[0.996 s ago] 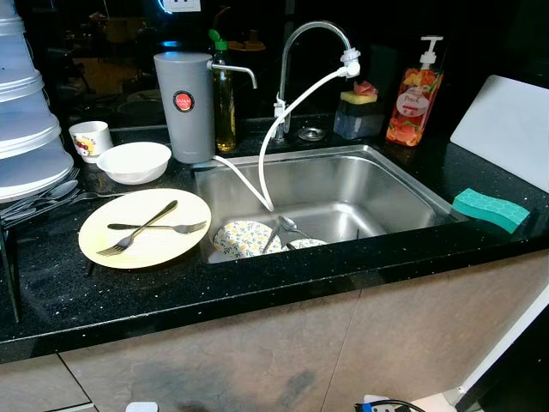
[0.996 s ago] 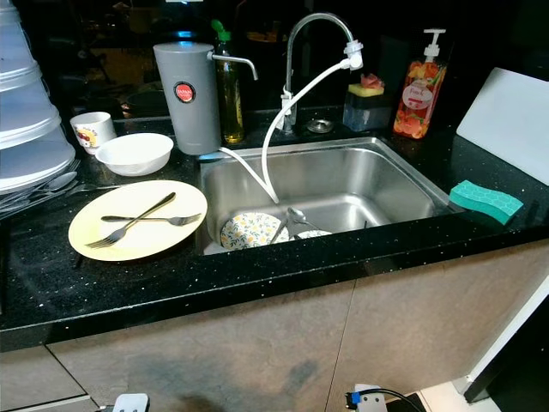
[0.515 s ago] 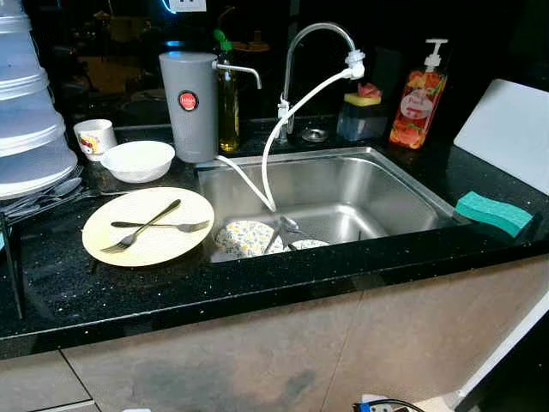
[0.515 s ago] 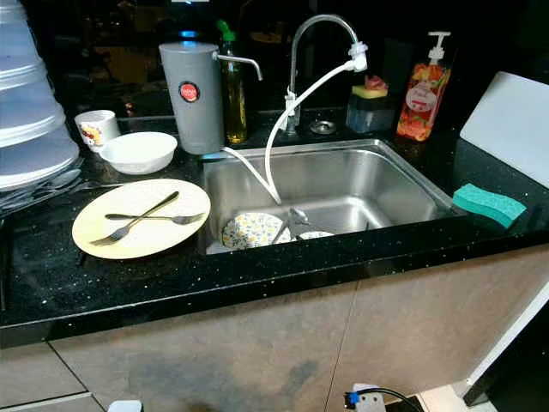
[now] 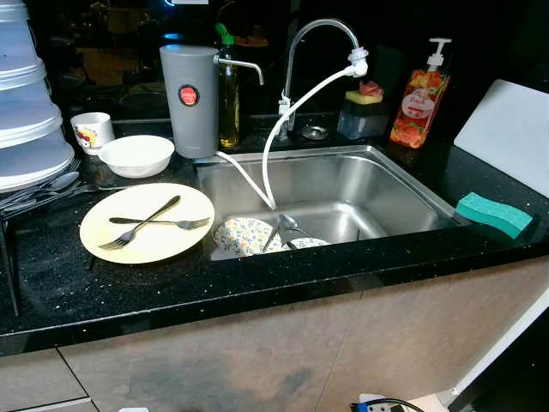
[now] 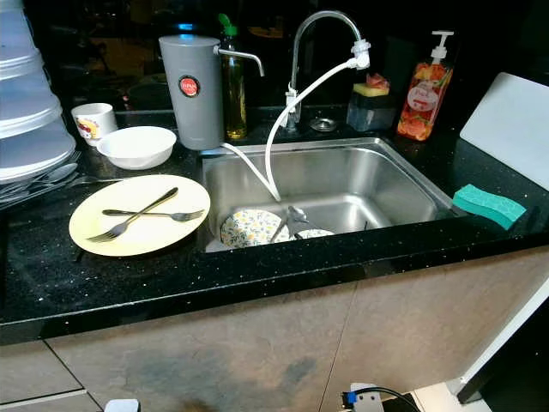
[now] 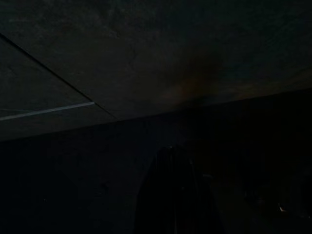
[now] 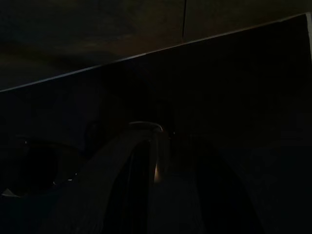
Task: Kitchen organization
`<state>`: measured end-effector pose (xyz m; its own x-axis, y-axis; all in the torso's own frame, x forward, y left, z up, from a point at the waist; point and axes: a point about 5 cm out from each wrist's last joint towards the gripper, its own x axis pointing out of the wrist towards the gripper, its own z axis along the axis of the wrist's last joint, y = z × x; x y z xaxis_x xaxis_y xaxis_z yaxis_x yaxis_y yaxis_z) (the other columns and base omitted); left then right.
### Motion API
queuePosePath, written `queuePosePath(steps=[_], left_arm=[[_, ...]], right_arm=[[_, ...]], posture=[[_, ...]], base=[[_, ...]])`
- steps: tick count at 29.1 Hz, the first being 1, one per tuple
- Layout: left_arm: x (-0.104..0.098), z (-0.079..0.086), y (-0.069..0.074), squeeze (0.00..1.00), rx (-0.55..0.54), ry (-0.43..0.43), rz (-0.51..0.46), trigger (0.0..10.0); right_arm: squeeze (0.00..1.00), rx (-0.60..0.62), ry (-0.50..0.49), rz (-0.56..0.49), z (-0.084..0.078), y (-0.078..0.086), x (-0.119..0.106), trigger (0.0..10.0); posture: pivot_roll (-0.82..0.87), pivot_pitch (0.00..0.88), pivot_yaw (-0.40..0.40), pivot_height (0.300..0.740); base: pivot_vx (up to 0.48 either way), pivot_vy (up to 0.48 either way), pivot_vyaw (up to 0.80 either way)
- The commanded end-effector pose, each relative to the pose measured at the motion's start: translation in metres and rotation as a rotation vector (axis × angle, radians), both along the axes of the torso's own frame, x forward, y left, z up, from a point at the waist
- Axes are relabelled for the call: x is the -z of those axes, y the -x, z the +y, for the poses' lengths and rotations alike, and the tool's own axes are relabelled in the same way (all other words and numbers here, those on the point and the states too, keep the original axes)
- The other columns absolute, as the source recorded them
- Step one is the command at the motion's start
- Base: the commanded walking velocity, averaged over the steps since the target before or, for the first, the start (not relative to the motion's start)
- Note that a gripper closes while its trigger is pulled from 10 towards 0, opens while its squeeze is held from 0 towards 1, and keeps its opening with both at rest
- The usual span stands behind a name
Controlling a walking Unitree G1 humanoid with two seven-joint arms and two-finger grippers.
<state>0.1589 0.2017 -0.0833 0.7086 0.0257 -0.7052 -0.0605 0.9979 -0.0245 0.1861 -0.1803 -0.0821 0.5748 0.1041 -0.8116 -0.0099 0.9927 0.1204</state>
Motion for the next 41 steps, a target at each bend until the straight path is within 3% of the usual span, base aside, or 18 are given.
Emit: queuePosePath(steps=[1, 20, 36, 41], left_arm=[[0.001, -0.003, 0.001, 0.00, 0.005, 0.004, -0.004, 10.0], [-0.003, -0.013, -0.007, 0.00, -0.003, 0.016, -0.037, 10.0], [-0.004, -0.007, -0.008, 0.00, -0.012, -0.005, -0.031, 10.0], [-0.004, -0.010, -0.009, 0.00, -0.026, 0.042, -0.036, 10.0]], right_arm=[[0.00, -0.002, 0.002, 0.009, -0.001, 0.001, 0.001, 10.0], [0.00, 0.055, -0.048, -0.025, 0.005, -0.007, -0.003, 10.0], [0.00, 0.039, -0.021, -0.001, 0.001, 0.000, 0.000, 10.0], [0.00, 0.049, -0.056, -0.033, 0.005, -0.005, -0.002, 10.0]], posture=[[0.03, 0.048, -0.047, 0.740], [0.03, 0.007, -0.018, 0.740], [0.03, 0.010, -0.025, 0.740], [0.03, 0.010, -0.026, 0.740]], base=[[0.000, 0.000, 0.00], [0.000, 0.000, 0.00], [0.000, 0.000, 0.00], [0.000, 0.000, 0.00]])
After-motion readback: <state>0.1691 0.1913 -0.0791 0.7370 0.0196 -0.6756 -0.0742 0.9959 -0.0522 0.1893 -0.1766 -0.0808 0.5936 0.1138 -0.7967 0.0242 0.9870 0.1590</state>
